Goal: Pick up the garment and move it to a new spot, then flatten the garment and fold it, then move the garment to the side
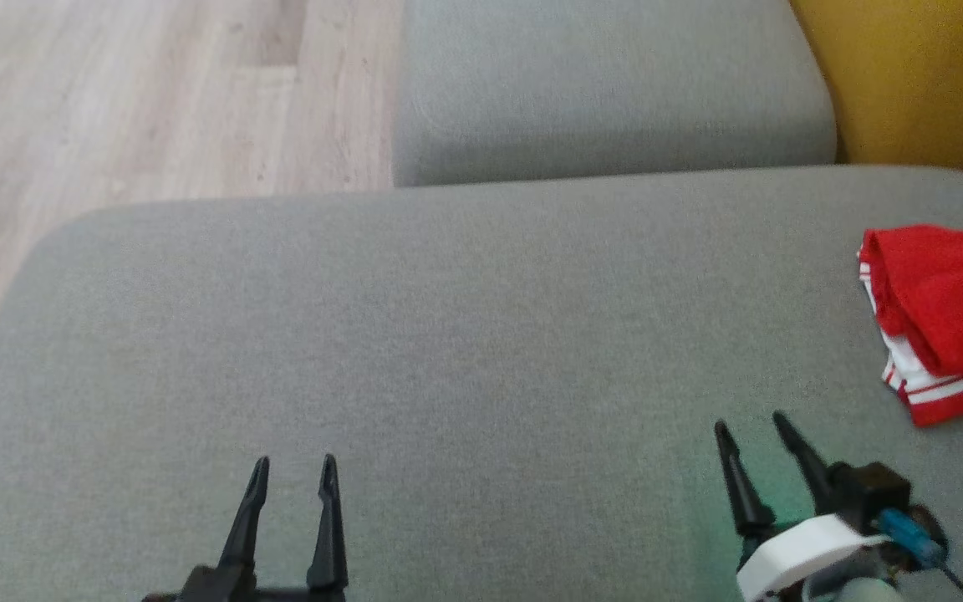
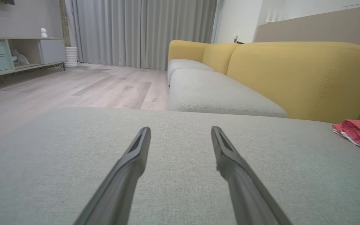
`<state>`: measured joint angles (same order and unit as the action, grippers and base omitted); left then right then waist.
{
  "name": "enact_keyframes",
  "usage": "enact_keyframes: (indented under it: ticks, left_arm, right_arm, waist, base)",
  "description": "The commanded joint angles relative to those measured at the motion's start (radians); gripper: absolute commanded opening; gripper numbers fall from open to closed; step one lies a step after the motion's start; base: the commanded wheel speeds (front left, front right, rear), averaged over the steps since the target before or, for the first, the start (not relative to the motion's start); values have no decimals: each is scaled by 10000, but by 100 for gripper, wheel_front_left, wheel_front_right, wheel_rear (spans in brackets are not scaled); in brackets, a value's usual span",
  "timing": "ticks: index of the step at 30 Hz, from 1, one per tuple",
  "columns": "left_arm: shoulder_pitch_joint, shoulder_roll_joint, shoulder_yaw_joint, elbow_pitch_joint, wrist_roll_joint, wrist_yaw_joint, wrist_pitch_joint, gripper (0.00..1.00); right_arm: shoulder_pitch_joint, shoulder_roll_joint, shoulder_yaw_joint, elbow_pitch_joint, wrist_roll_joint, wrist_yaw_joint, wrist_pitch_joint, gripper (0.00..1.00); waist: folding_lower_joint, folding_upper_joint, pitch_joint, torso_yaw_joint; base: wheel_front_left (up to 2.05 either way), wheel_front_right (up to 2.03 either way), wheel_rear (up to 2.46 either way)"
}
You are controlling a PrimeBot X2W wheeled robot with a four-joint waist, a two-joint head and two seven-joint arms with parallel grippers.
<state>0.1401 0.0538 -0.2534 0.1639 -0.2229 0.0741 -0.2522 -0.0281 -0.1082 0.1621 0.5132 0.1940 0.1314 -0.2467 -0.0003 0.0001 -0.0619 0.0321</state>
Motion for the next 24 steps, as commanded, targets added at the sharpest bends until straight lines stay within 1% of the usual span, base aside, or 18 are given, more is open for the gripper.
enact_keyframes:
  ticks: [1,3,5,7,9,15,24]
  left_arm:
    - [-193,-36,397,-354,134,93,-95,100]
    - [55,-36,475,-453,225,174,-95,100]
    - [325,-36,541,-562,338,239,-95,100]
    - [583,-36,617,-662,397,333,-95,100]
    - [782,-36,697,-753,400,419,-95,100]
    - [1067,-36,854,-864,462,508,-95,100]
    - [1060,-36,1034,-808,678,409,-95,100]
  right_arm:
    - [-182,-38,88,-694,-238,-7,-139,100]
    - [396,135,-265,-1688,-624,-7,-144,100]
    - [1035,258,-480,-2365,-1032,-7,-146,100]
    - [1538,347,-504,-2824,-1269,-7,-148,100]
    - [1898,427,-544,-3082,-1255,-7,-148,100]
    - [2271,533,-504,-3247,-1182,-7,-149,100]
    - [2206,574,-508,-3218,-1091,-7,-150,100]
  waist:
    - [3,-1,-292,139]
    - [3,-1,-520,175]
    - [3,-1,-721,203]
    - [3,-1,-888,218]
    - [3,-1,-1029,229]
    - [3,-1,-1289,190]
    - [3,-1,-1407,115]
  base:
    - [0,0,0]
    - [0,0,0]
    - [0,0,0]
    - [0,0,0]
    - [0,0,0]
    - [0,0,0]
    - [0,0,0]
